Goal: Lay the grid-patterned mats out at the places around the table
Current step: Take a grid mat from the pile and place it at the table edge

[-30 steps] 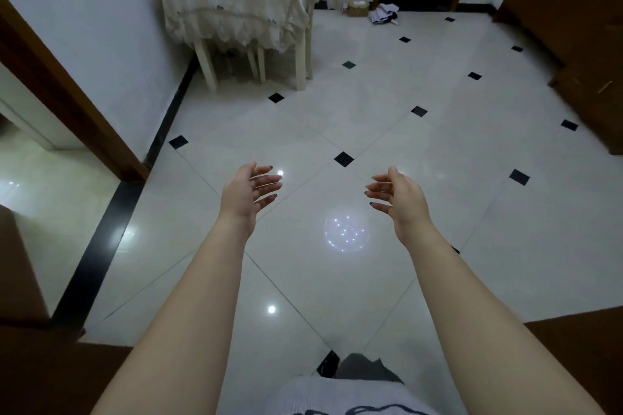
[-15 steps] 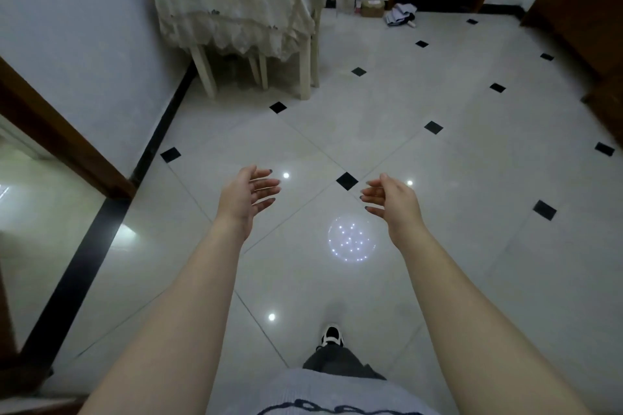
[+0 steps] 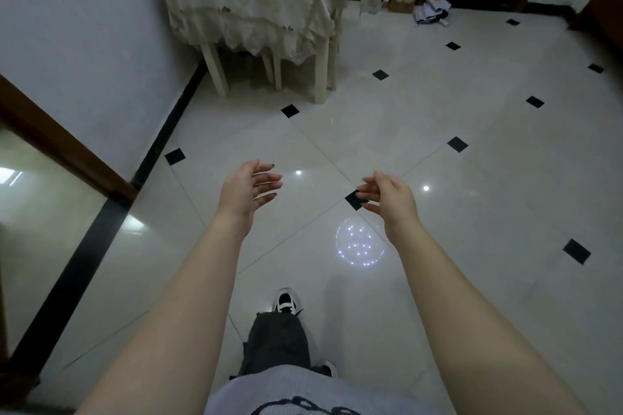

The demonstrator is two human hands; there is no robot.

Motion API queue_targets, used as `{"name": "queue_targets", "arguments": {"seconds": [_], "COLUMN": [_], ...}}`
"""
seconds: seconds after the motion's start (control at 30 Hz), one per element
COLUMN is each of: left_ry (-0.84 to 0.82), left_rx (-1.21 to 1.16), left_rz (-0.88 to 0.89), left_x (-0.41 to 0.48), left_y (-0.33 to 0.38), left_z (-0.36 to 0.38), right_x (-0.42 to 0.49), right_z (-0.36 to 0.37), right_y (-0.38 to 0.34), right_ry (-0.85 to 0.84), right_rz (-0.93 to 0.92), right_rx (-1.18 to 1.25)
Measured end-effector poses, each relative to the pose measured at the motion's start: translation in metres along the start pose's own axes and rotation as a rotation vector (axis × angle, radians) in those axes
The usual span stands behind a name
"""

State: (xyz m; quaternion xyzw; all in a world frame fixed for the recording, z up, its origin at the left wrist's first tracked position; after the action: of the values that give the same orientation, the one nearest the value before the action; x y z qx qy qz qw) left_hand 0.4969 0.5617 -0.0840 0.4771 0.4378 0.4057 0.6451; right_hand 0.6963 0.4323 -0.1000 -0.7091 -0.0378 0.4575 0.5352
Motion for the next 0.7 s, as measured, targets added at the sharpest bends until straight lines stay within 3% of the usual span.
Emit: {"name": "queue_targets", "arguments": {"seconds": [0.7], "left_ry": [-0.027], "left_rx": [0.0], "left_rz": [-0.001], "left_x": [0.306], "left_y": [0.055], "left_z": [0.013], "right_x": [0.222], "right_z": [0.166], "right_y": [-0.177], "right_ry": [-0.009], "right_rz": [-0.019], "right_rx": [-0.064]}}
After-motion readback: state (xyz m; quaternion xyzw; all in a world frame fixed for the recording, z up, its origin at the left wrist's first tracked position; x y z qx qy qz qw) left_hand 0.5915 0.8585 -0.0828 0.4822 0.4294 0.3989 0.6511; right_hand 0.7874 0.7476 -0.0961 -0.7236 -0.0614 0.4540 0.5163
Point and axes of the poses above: each hand's wrist, its own x-axis towards the middle knuckle, its own z-axis out of the palm, y = z × x, the point moved 1 cm from there along x, towards the middle knuckle, and after that the axes turned 15 degrees about z, right-handed, at the moved point
